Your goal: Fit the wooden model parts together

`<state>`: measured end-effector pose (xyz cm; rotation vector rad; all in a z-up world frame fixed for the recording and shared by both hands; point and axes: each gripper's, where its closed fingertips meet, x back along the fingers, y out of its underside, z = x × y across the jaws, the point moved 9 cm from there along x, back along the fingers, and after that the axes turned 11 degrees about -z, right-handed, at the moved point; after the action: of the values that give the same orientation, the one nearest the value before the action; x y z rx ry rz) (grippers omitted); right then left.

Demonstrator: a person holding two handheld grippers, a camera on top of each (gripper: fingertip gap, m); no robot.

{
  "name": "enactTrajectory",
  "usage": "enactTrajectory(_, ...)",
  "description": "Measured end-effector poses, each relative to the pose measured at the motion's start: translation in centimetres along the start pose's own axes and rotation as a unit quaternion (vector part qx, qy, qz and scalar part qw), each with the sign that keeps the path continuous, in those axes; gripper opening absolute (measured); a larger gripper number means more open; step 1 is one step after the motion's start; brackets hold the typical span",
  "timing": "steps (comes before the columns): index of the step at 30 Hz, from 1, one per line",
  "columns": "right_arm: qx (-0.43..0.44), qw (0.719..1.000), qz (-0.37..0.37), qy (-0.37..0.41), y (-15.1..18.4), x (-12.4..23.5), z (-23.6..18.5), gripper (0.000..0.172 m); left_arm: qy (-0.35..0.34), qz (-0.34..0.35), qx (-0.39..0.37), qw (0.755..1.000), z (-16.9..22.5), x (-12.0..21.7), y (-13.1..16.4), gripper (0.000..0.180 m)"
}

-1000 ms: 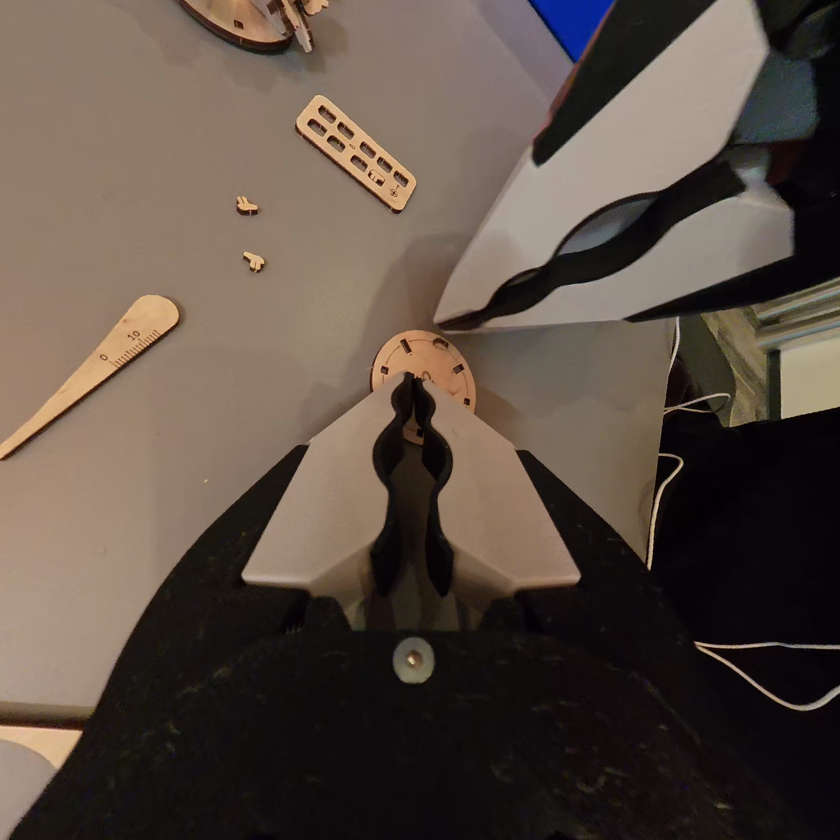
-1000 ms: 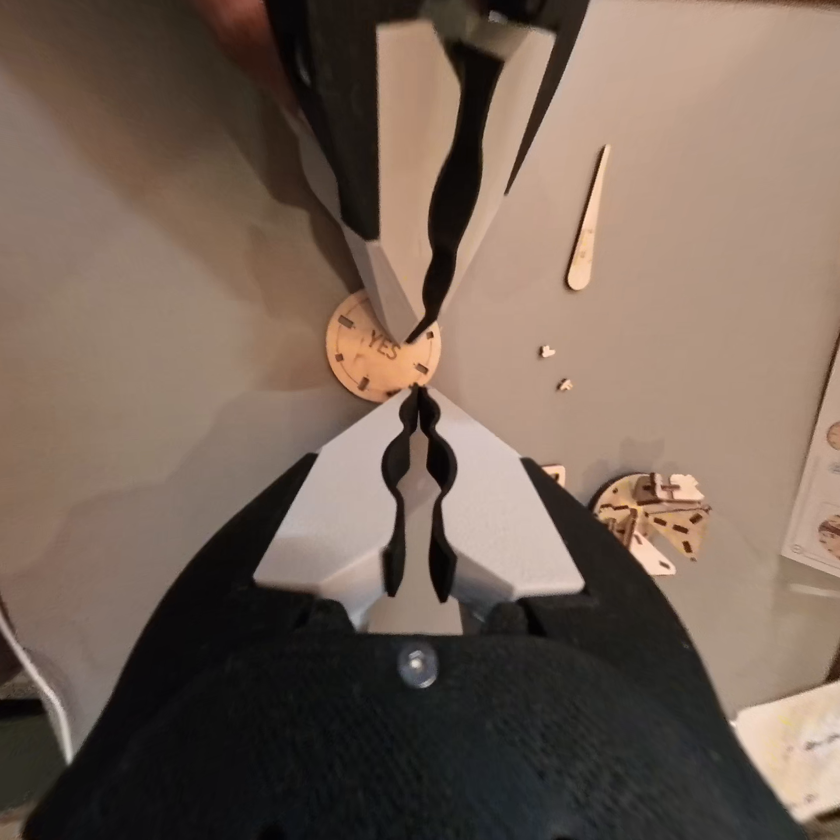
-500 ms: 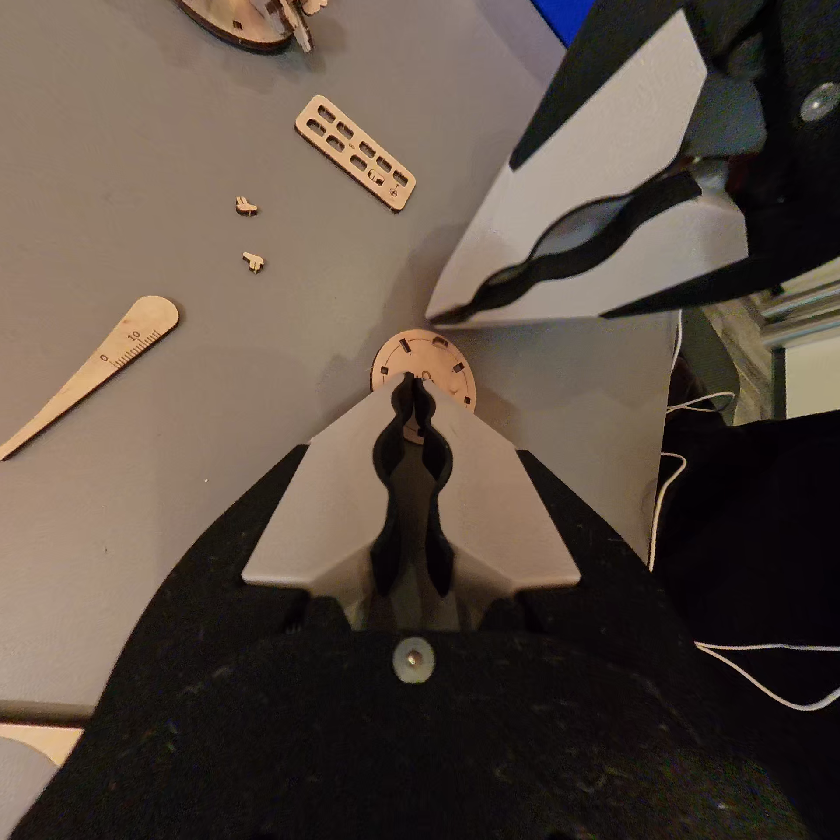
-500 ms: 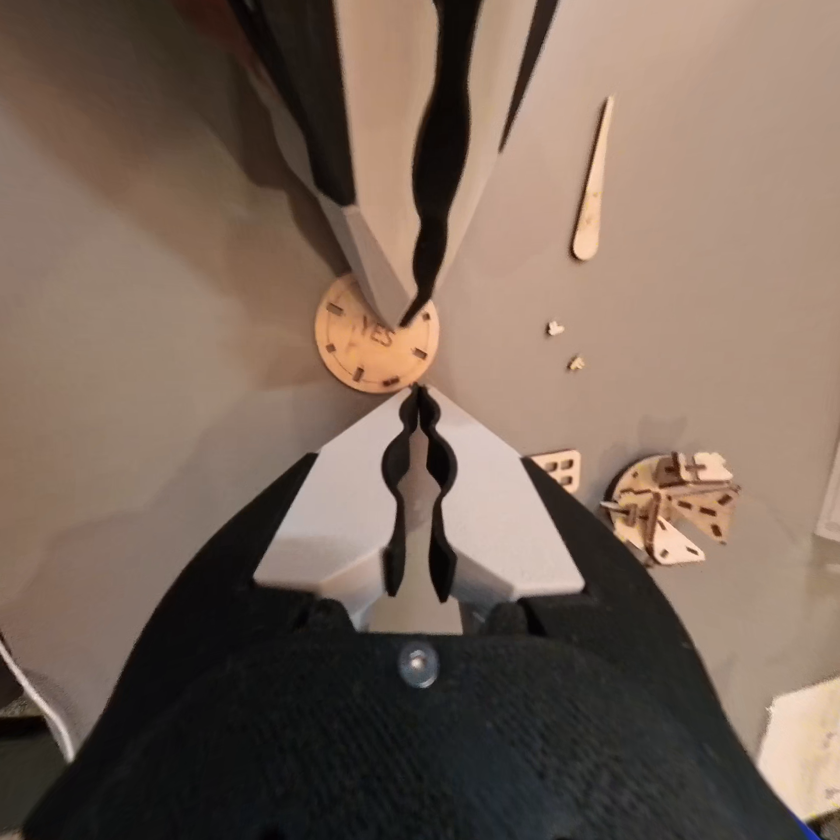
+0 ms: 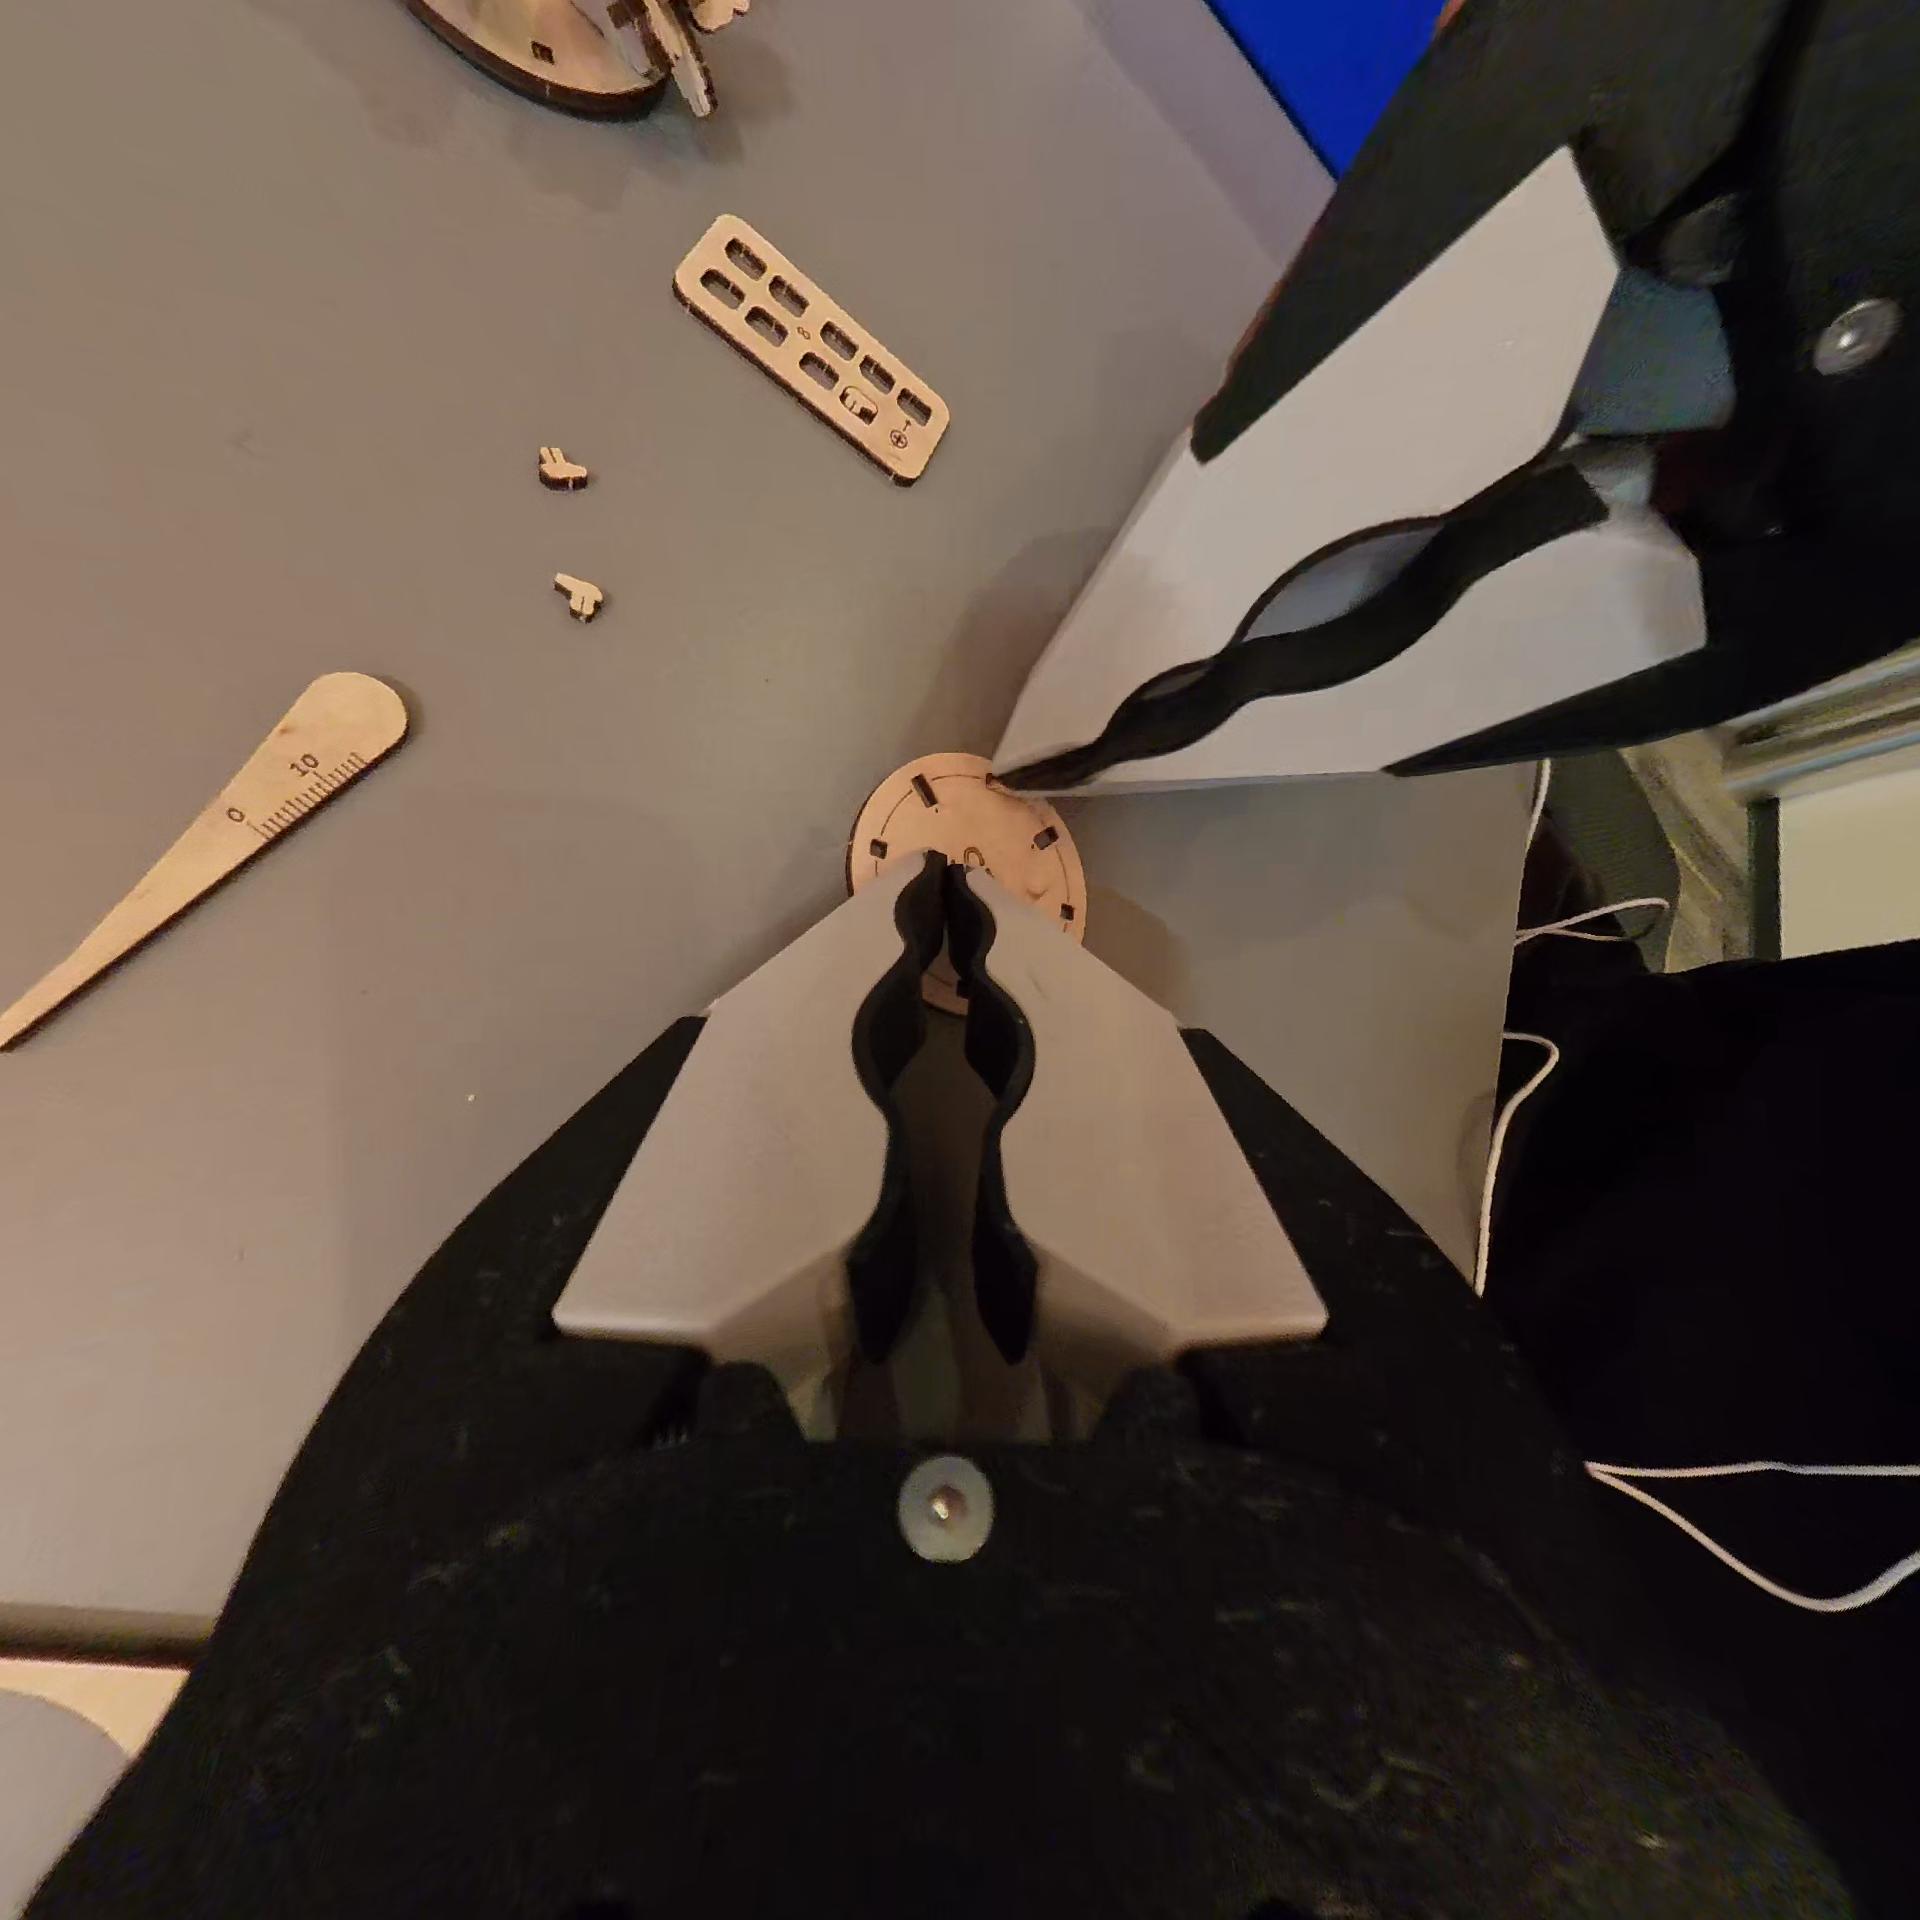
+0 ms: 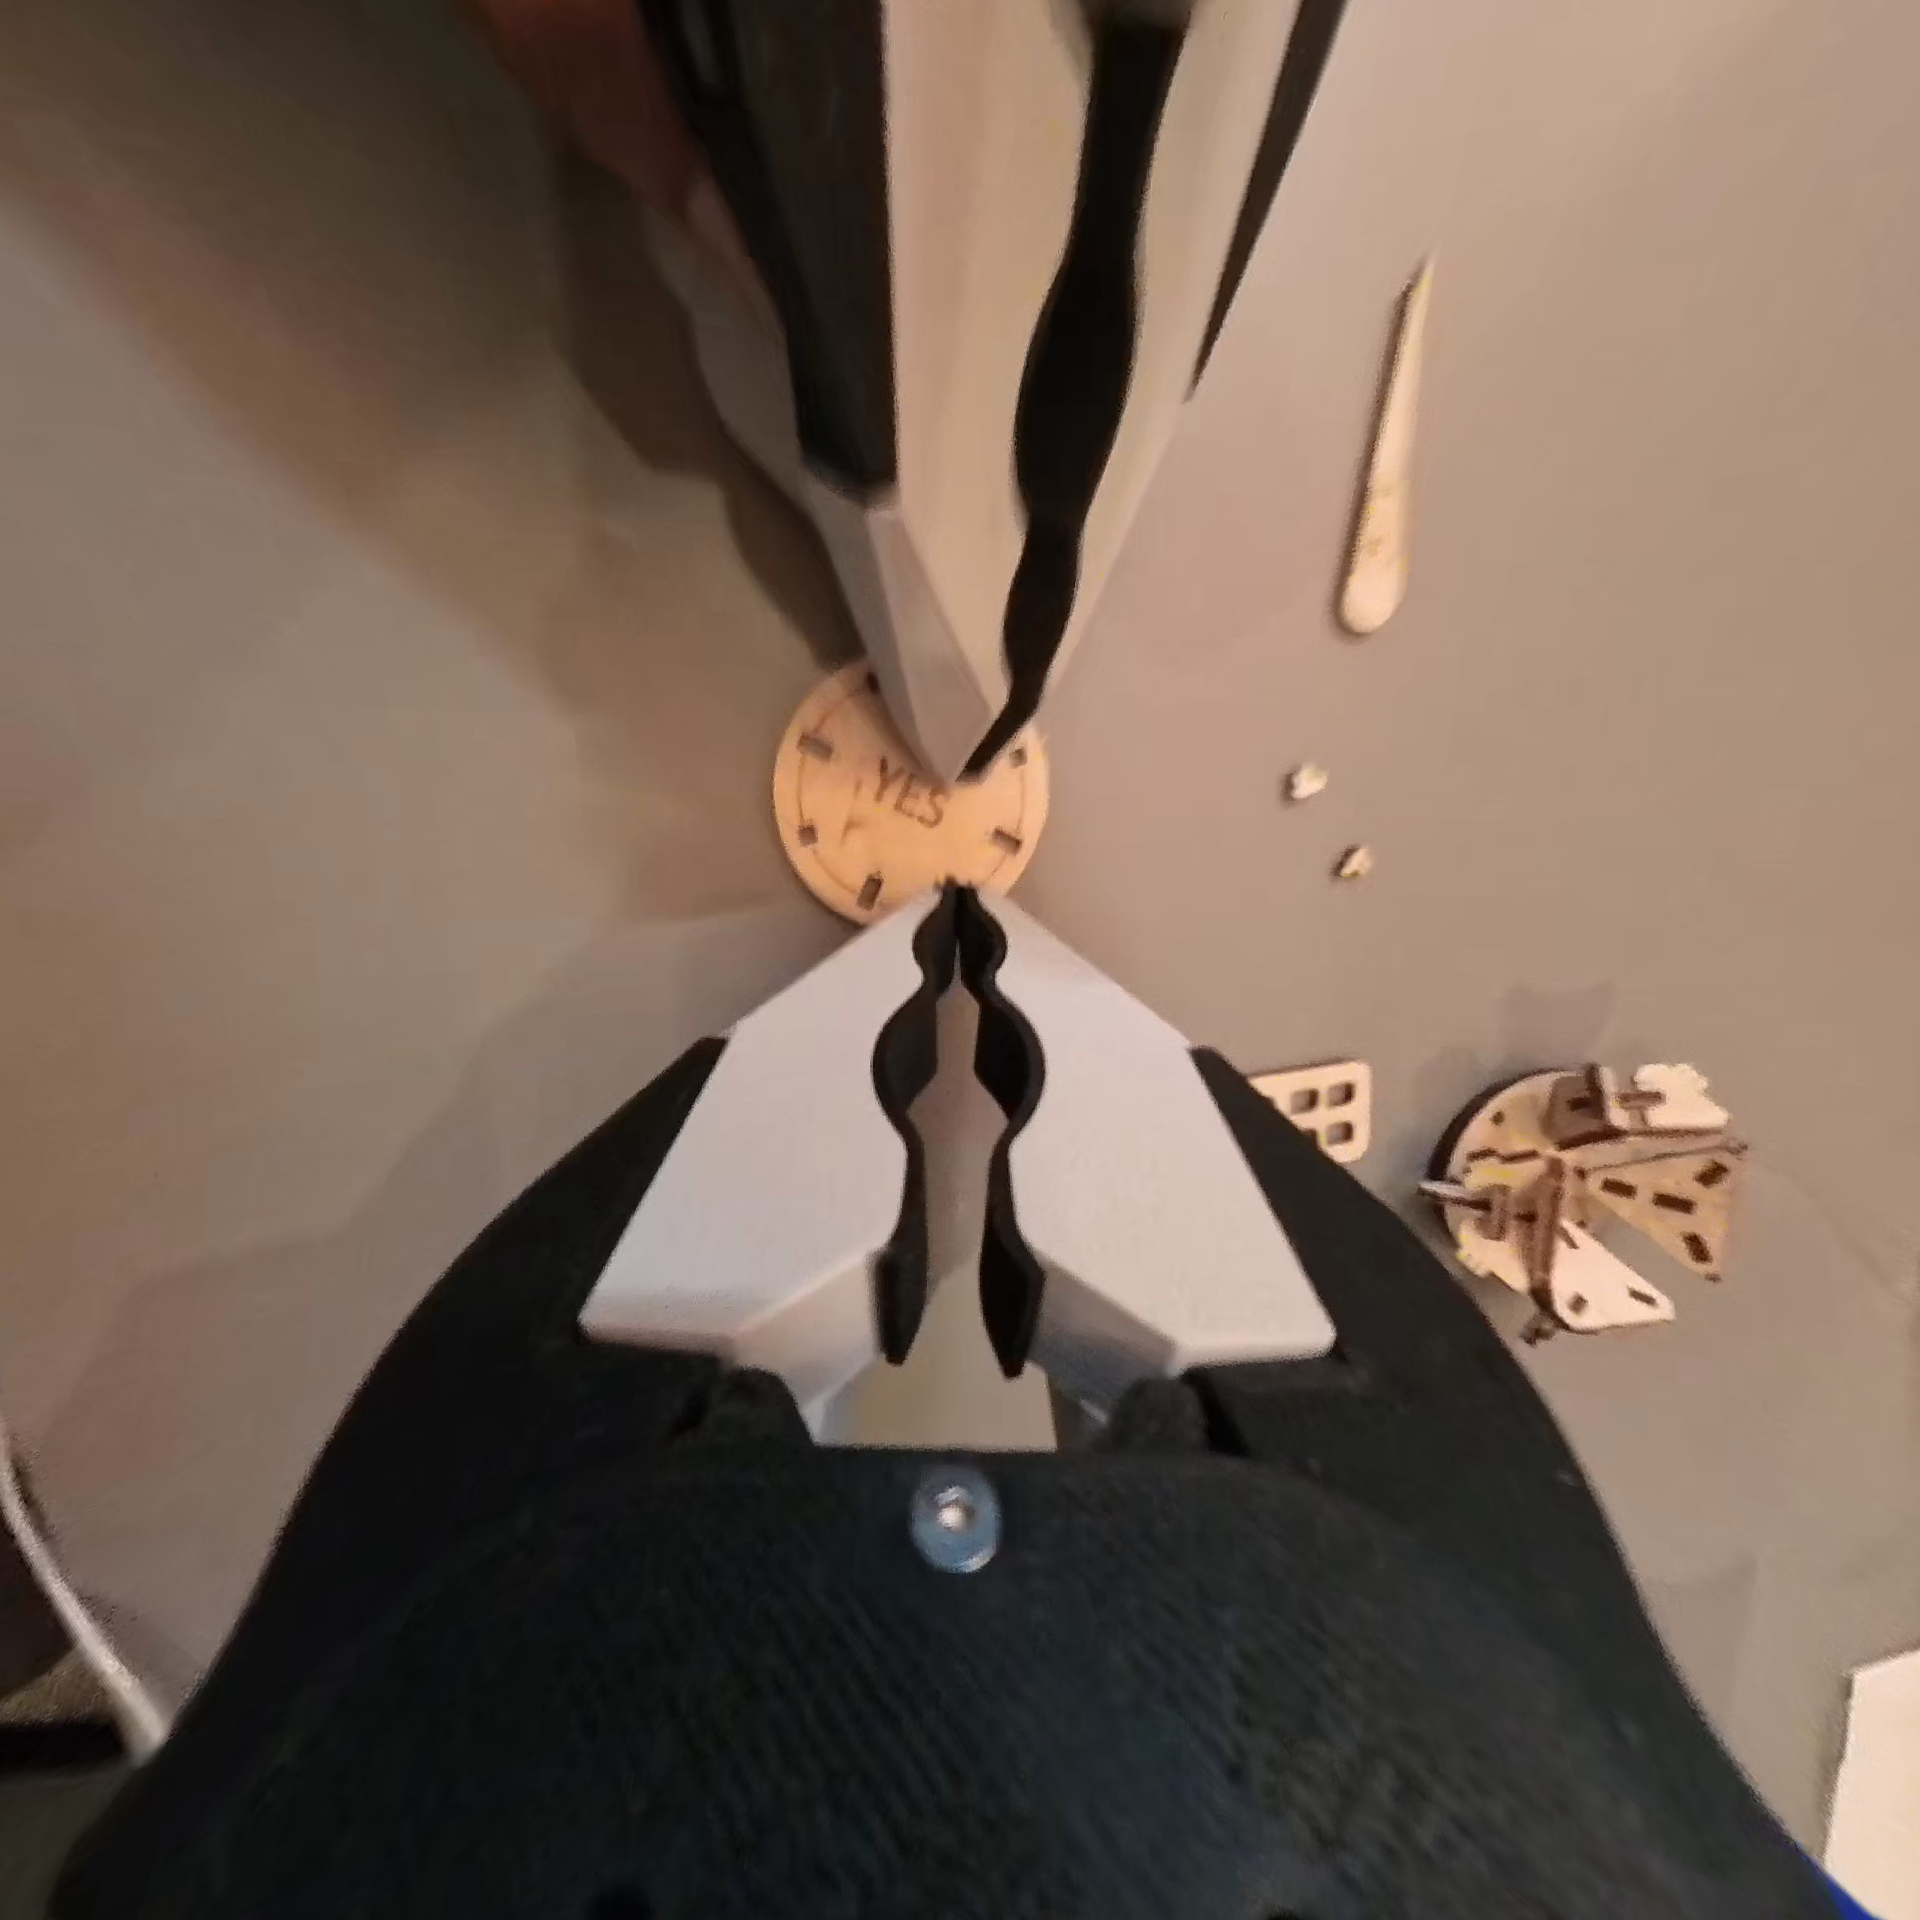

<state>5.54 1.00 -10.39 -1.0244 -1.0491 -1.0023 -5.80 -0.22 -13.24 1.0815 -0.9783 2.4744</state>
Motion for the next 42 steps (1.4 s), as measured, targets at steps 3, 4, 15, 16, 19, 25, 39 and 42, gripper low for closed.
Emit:
enactTrajectory(3,-0.012,1.0,0.0,0.017,0.3,0.4,0.6,0.0,0.0,0.0,0.0,1.0,0.0,0.0,0.0,0.001)
enactTrajectory(4,-0.014,1.0,0.018,0.013,0.0,0.8,0.5,0.0,0.002,0.0,0.001,1.0,0.0,0.0,0.0,0.0)
enactTrajectory(15,-0.026,0.999,0.027,0.01,-0.2,0.8,0.3,0.0,0.003,-0.001,0.002,1.0,0.0,0.0,0.0,0.0)
enactTrajectory(16,-0.023,1.0,0.006,0.006,0.1,-0.1,0.1,0.0,0.001,-0.001,0.001,1.0,0.0,0.0,0.0,0.0)
enactTrajectory(19,-0.024,0.999,-0.008,0.034,0.7,-0.4,0.7,0.0,-0.001,-0.001,-0.001,1.0,0.0,0.0,0.0,0.001)
enactTrajectory(25,-0.073,0.995,0.064,0.034,0.8,1.1,1.2,0.0,0.002,0.0,-0.001,1.0,0.0,0.0,0.0,0.0)
enactTrajectory(39,-0.197,0.964,0.176,-0.038,2.3,-1.5,-0.9,0.057,0.029,0.079,0.008,0.996,-0.6,2.3,-0.7,0.011)
enactTrajectory(42,-0.189,0.961,0.196,-0.041,2.0,-1.7,-0.9,0.044,0.006,0.106,0.014,0.994,-1.5,3.5,-0.7,0.022)
